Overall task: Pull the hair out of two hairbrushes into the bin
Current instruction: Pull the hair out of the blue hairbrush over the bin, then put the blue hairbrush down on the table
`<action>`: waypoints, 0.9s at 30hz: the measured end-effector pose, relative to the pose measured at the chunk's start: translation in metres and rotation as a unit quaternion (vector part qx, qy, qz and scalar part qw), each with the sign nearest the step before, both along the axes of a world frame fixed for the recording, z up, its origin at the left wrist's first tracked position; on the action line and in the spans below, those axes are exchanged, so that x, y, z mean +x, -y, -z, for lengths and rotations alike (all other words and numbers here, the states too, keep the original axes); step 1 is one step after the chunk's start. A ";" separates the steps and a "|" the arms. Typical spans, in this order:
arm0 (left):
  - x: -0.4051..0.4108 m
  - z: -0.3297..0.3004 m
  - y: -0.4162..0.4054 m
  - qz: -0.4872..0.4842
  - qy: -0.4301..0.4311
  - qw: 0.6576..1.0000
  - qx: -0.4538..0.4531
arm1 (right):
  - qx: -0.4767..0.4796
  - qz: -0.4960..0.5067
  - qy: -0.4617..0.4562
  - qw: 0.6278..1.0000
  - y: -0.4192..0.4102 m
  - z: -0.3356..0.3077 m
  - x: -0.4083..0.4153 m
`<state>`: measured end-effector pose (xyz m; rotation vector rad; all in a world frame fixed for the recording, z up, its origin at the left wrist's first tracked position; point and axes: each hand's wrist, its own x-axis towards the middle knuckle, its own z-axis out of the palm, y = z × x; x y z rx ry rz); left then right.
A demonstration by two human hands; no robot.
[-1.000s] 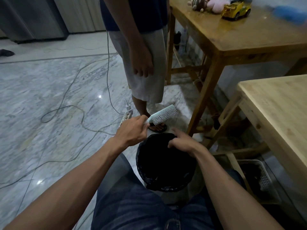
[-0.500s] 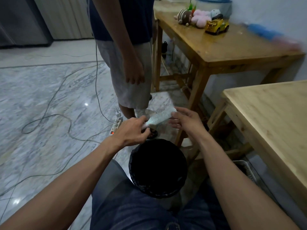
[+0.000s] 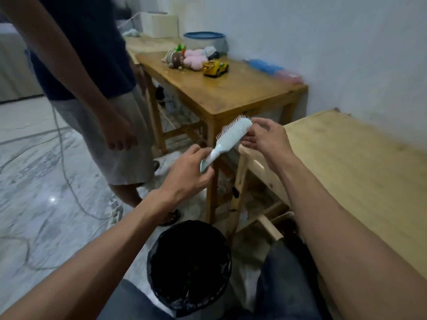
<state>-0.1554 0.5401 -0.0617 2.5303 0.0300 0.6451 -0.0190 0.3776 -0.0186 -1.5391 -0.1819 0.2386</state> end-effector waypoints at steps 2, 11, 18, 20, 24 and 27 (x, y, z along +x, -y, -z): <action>0.026 -0.018 0.019 0.034 0.025 0.999 0.003 | 0.016 0.046 0.008 0.999 0.026 -0.016 0.016; 0.128 -0.053 0.153 0.126 0.061 0.990 -0.021 | 0.010 0.201 0.013 0.979 0.182 -0.046 0.074; 0.181 -0.042 0.253 0.187 0.016 0.982 -0.033 | -0.013 0.286 -0.026 0.958 0.276 -0.031 0.111; 0.196 -0.038 0.275 0.192 -0.004 0.981 -0.028 | -0.032 0.307 -0.041 0.950 0.296 -0.026 0.122; 0.221 -0.030 0.308 0.201 -0.048 0.978 -0.008 | -0.085 0.334 -0.065 0.937 0.325 -0.008 0.149; 0.237 -0.026 0.323 0.209 -0.079 0.975 0.002 | -0.093 0.345 -0.078 0.931 0.338 0.003 0.165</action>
